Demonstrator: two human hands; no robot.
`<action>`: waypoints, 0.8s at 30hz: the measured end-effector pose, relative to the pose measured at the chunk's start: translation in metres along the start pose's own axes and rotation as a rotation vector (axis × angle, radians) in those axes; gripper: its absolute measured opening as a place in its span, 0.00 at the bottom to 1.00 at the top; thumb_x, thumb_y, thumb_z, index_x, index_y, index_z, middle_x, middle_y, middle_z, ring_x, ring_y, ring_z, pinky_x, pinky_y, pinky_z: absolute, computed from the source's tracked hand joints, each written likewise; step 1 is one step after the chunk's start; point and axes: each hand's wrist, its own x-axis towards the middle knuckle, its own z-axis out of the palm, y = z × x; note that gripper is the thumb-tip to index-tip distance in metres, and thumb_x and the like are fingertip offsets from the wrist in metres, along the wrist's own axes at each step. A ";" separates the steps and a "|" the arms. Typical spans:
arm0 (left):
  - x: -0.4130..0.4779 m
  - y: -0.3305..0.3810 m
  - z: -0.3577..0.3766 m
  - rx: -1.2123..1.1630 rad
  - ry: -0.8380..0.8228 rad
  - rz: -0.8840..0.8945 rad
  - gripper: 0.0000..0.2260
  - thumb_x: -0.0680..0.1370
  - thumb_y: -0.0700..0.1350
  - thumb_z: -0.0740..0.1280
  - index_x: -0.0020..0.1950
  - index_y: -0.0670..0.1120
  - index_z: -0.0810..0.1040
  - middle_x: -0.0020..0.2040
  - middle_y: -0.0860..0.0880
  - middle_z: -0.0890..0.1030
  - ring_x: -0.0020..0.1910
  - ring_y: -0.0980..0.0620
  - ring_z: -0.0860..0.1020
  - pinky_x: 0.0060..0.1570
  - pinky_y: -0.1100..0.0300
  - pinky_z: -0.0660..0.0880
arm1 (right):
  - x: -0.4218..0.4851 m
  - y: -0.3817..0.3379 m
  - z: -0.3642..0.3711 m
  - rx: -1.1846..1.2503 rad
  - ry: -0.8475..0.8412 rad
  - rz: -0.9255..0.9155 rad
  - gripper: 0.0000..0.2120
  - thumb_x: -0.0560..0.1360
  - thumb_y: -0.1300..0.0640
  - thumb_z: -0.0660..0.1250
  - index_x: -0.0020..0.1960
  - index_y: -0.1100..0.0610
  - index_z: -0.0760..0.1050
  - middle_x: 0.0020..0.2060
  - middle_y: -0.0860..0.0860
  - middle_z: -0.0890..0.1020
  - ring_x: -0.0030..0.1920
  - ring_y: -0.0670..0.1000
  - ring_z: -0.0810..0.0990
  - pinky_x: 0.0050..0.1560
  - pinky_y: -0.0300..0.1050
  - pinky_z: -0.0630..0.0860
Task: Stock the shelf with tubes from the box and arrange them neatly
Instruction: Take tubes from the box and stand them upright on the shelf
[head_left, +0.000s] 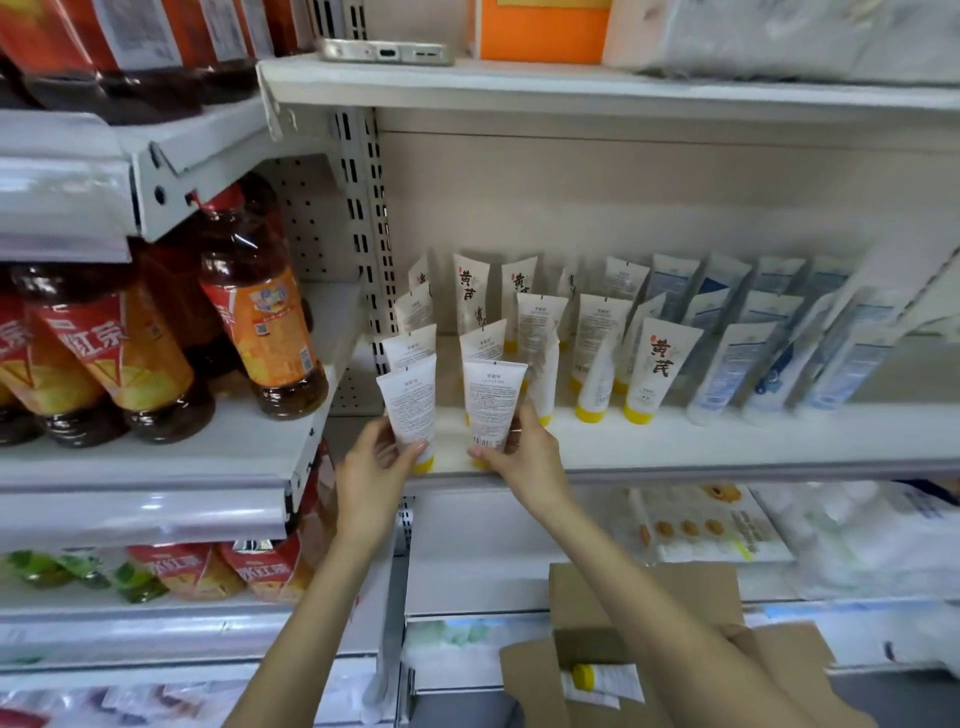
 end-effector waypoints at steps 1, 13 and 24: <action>-0.003 0.001 -0.001 0.022 0.009 0.011 0.21 0.72 0.42 0.73 0.64 0.45 0.73 0.57 0.52 0.79 0.55 0.56 0.78 0.57 0.59 0.74 | 0.000 0.000 0.000 0.003 -0.007 -0.001 0.28 0.67 0.58 0.76 0.62 0.56 0.67 0.57 0.51 0.79 0.57 0.51 0.78 0.54 0.41 0.74; -0.086 0.009 0.026 0.026 0.175 0.075 0.14 0.74 0.41 0.71 0.57 0.48 0.73 0.52 0.49 0.79 0.51 0.53 0.79 0.54 0.59 0.76 | -0.039 0.026 -0.050 0.101 0.056 -0.011 0.25 0.69 0.56 0.75 0.62 0.53 0.68 0.56 0.48 0.76 0.57 0.44 0.75 0.60 0.36 0.71; -0.182 -0.018 0.139 0.158 -0.095 -0.061 0.13 0.75 0.47 0.69 0.58 0.49 0.73 0.55 0.52 0.78 0.56 0.55 0.77 0.58 0.59 0.73 | -0.120 0.126 -0.147 0.117 -0.060 0.187 0.21 0.71 0.60 0.73 0.61 0.58 0.71 0.54 0.51 0.77 0.51 0.48 0.78 0.51 0.33 0.74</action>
